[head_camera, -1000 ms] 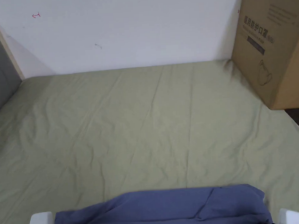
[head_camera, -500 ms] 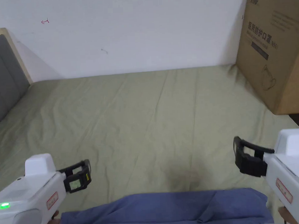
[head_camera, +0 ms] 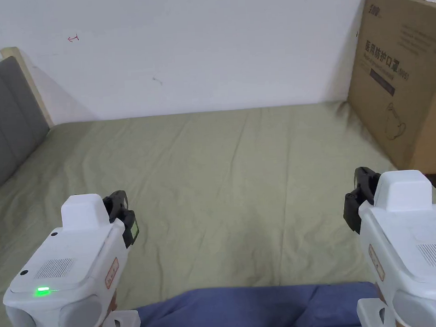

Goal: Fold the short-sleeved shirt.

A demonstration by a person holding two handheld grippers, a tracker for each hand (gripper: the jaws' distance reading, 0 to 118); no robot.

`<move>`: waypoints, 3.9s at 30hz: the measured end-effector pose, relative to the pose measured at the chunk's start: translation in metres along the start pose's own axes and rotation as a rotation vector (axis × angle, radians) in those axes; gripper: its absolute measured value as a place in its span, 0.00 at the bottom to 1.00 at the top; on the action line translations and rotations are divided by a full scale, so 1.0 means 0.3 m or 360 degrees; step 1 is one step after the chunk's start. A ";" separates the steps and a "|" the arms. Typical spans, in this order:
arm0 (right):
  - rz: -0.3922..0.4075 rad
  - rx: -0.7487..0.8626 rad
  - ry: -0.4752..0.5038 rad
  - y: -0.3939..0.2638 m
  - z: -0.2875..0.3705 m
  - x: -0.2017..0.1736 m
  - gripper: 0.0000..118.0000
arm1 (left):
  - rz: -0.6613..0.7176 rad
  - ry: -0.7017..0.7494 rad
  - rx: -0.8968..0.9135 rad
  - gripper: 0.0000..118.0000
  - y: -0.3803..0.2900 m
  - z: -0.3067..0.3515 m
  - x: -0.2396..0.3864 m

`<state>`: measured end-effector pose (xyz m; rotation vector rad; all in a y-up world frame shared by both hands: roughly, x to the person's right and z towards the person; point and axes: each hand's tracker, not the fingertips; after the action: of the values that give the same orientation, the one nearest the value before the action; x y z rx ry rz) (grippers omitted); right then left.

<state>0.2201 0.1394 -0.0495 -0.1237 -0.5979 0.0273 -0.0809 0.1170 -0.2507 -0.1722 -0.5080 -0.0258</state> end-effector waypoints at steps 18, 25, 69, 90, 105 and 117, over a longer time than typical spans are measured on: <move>0.0024 -0.0082 0.0062 -0.020 -0.044 -0.047 0.00 | 0.0829 -0.0404 -0.1145 0.00 -0.321 -0.170 -0.435; 0.0052 -0.0145 0.0069 -0.047 -0.072 -0.082 0.00 | 0.0907 -0.0308 -0.1386 0.20 -0.498 -0.203 -0.586; -0.0017 -0.0214 0.0075 -0.065 -0.100 -0.007 0.00 | 0.0422 0.0021 -0.1298 0.06 -0.387 -0.178 -0.669; -0.0059 -0.0195 0.0025 -0.075 -0.006 0.143 0.00 | 0.0058 -0.0537 -0.1556 0.06 -0.450 -0.298 0.288; -0.0084 -0.0220 -0.0032 -0.085 0.018 0.214 0.00 | 0.0244 -0.0541 -0.1467 0.84 -0.453 -0.283 0.367; -0.0075 -0.0194 0.0012 -0.064 0.010 0.179 0.00 | 0.0153 -0.0256 -0.0865 0.32 -0.323 -0.192 0.134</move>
<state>0.2625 0.1241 -0.0147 -0.2281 -0.5951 -0.0554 -0.0246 0.0124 -0.2654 -0.7347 -0.6449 -0.0563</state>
